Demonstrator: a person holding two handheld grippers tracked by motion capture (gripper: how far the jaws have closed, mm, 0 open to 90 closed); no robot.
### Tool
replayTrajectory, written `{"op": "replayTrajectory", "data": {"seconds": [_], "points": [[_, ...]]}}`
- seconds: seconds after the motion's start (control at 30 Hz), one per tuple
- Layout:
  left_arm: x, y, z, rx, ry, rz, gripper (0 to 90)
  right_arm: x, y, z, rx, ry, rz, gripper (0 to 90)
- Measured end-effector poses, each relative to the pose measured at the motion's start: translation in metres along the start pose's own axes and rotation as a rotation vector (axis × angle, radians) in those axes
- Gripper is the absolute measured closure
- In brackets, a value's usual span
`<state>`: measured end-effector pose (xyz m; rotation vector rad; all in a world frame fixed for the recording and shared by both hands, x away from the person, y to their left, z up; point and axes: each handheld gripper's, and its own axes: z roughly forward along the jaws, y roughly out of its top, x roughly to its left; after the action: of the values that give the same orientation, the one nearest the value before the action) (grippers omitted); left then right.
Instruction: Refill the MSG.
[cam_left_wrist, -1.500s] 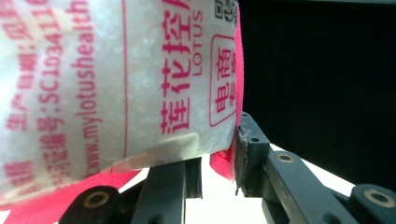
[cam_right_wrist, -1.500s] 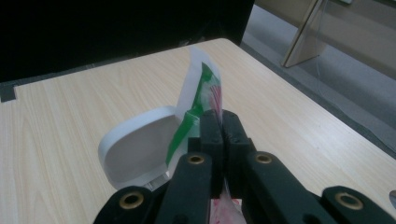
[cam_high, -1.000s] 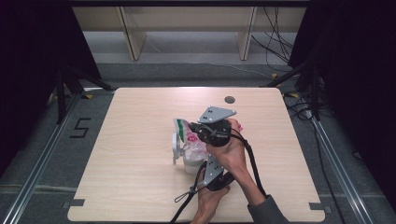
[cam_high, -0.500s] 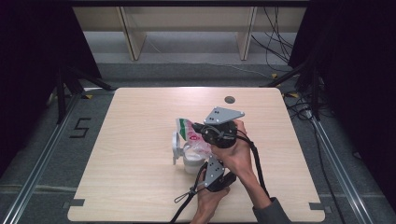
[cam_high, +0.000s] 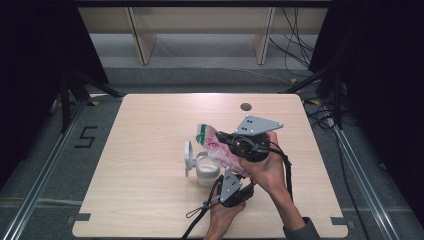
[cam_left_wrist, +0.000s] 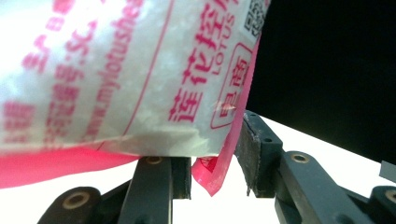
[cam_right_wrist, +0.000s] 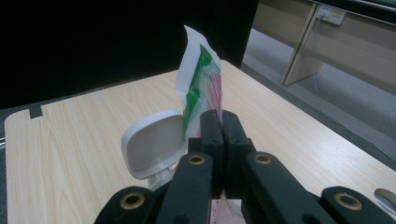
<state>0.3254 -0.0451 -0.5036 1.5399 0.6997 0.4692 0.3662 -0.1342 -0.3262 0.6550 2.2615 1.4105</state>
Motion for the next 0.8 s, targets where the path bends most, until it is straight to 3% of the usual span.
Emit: {"op": "replayTrajectory", "data": {"seconds": [0.1, 0.2, 0.37, 0.43, 0.6, 0.63, 0.7, 0.73, 0.77, 0.8], "points": [[-0.001, 0.0, 0.0, 0.007, -0.003, 0.008, 63.2, -0.003, -0.003, -0.007, -0.035, -0.014, -0.001, 90.0], [-0.002, 0.0, -0.001, 0.012, -0.016, 0.01, 62.3, -0.006, -0.005, -0.015, -0.047, -0.027, 0.038, 90.0], [-0.003, 0.002, -0.003, 0.019, -0.029, 0.019, 58.6, -0.011, -0.004, -0.021, -0.078, -0.039, 0.019, 90.0], [-0.003, 0.002, -0.004, 0.029, -0.024, 0.018, 56.3, -0.012, -0.005, -0.024, -0.082, -0.029, 0.045, 90.0], [-0.002, 0.0, -0.007, 0.076, -0.02, 0.005, 49.5, -0.019, -0.011, -0.03, -0.095, -0.03, 0.059, 90.0], [-0.001, -0.001, -0.007, 0.074, -0.024, 0.0, 49.5, -0.018, -0.012, -0.031, -0.098, -0.029, 0.084, 90.0], [-0.001, -0.002, -0.008, 0.069, -0.034, -0.003, 49.0, -0.022, -0.015, -0.031, -0.117, -0.016, 0.068, 90.0], [-0.001, -0.002, -0.009, 0.082, -0.031, -0.005, 48.0, -0.023, -0.016, -0.032, -0.112, -0.015, 0.076, 90.0], [0.0, -0.002, -0.011, 0.095, -0.028, -0.008, 46.9, -0.023, -0.018, -0.033, -0.111, 0.004, 0.113, 90.0], [-0.001, -0.001, -0.012, 0.107, -0.023, -0.02, 44.7, -0.024, -0.019, -0.033, -0.121, 0.012, 0.101, 90.0]]}}
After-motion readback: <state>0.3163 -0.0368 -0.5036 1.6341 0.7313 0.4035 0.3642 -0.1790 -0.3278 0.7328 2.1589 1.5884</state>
